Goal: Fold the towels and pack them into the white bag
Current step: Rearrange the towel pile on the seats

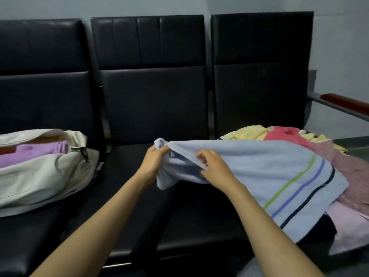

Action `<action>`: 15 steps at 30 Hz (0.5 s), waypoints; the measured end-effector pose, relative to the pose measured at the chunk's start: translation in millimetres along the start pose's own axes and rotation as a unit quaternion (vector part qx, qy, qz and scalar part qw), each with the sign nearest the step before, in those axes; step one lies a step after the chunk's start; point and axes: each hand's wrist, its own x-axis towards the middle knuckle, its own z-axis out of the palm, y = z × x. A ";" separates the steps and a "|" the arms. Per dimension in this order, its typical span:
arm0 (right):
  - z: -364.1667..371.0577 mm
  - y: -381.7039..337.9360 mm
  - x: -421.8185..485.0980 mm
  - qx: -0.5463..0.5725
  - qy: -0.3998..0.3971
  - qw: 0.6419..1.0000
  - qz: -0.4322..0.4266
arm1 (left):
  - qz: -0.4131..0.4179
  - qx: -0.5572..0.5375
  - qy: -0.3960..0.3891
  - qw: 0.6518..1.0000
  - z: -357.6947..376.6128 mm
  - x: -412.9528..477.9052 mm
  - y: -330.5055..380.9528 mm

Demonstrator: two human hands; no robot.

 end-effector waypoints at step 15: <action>52.3 -37.9 -2.7 -0.036 -0.279 0.958 -0.051 | -0.092 0.215 0.021 0.972 -132.4 -26.1 -64.3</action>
